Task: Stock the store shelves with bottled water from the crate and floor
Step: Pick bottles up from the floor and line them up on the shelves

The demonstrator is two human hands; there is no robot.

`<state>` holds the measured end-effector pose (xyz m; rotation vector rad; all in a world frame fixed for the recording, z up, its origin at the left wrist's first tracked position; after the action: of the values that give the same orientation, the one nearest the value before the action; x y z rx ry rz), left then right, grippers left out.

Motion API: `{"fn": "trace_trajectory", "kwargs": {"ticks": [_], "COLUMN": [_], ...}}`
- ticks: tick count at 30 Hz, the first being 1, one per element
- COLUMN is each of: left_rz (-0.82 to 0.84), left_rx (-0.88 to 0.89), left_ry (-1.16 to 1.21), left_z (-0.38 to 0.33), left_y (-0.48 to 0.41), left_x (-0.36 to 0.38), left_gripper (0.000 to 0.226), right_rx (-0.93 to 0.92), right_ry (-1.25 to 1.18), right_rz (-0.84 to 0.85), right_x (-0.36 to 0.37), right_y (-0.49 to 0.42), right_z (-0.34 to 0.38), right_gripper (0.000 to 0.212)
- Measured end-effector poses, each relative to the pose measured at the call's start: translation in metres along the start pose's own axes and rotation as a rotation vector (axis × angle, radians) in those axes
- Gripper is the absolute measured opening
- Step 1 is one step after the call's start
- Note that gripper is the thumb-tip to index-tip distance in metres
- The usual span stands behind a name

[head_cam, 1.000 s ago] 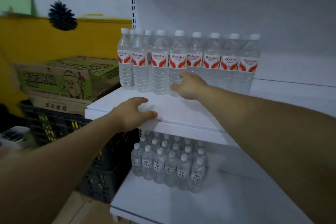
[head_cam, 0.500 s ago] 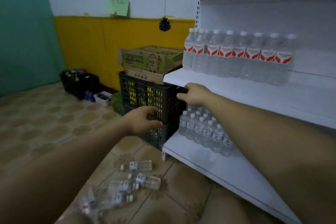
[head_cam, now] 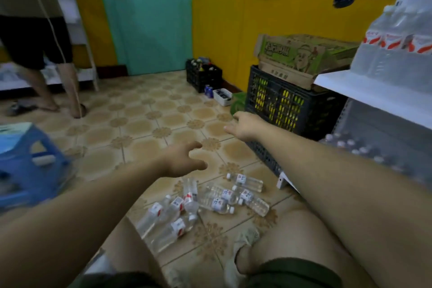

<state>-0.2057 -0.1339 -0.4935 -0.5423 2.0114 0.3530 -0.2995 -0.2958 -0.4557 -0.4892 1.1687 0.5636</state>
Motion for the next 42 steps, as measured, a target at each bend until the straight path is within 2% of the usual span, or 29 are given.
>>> {"fn": "trace_trajectory", "kwargs": {"ticks": [4, 8, 16, 22, 27, 30, 32, 34, 36, 38, 42], "left_rz": [-0.002, 0.065, 0.257, 0.425, 0.476, 0.494, 0.474, 0.445, 0.444, 0.444, 0.446], "left_rx": [-0.131, -0.249, -0.440, -0.551, -0.556, -0.576, -0.606, -0.576, -0.486, -0.445, -0.473], "left_ry": [-0.015, -0.038, 0.042, 0.106, 0.132, 0.154, 0.179, 0.155, 0.035, -0.062, -0.025], "left_z": [0.047, 0.100, 0.207, 0.271, 0.309, 0.332, 0.346, 0.357, 0.364, 0.371, 0.375], "left_y": [0.004, 0.004, -0.017, -0.054, -0.094, -0.119, -0.132, -0.140, -0.142, -0.138, -0.134], "left_x": [0.003, 0.024, 0.119, 0.213, 0.281, 0.314, 0.330, 0.342, 0.353, 0.364, 0.375], "left_gripper": [0.071, 0.072, 0.074, 0.075, 0.071, 0.071, 0.070, 0.069, 0.069, 0.072, 0.082], "right_rx": [-0.030, -0.036, 0.012, 0.150, 0.270, 0.411, 0.566, 0.776, 0.877, 0.869, 0.654], "right_ry": [-0.011, -0.088, -0.126, -0.177, -0.243, -0.298, -0.345, -0.445, -0.468, -0.431, -0.304], "right_rz": [0.100, 0.221, 0.479, 0.677, 0.678, 0.680, 0.676, 0.620, 0.553, 0.519, 0.513], "right_x": [0.058, 0.119, 0.265, 0.384, 0.468, 0.513, 0.546, 0.573, 0.588, 0.590, 0.560], "right_y": [-0.011, -0.018, -0.041, -0.052, -0.072, -0.084, -0.090, -0.091, -0.091, -0.091, -0.100], "right_z": [0.027, 0.041, 0.029, -0.011, -0.037, -0.043, -0.045, -0.049, -0.052, -0.056, -0.057], "right_gripper": [0.075, 0.072, 0.069, 0.041, 0.061, 0.058, 0.053, 0.066, 0.079, 0.081, 0.073]}}
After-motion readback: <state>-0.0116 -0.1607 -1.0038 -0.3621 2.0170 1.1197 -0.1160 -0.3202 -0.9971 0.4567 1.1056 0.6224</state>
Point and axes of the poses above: each hand's wrist, its own y-axis away from the middle knuckle, its own x-axis out of the palm, z = x × y, the point moved 5 cm from there along -y, towards the middle knuckle, and after that the axes turned 13 degrees about -z, right-handed, at the moved point
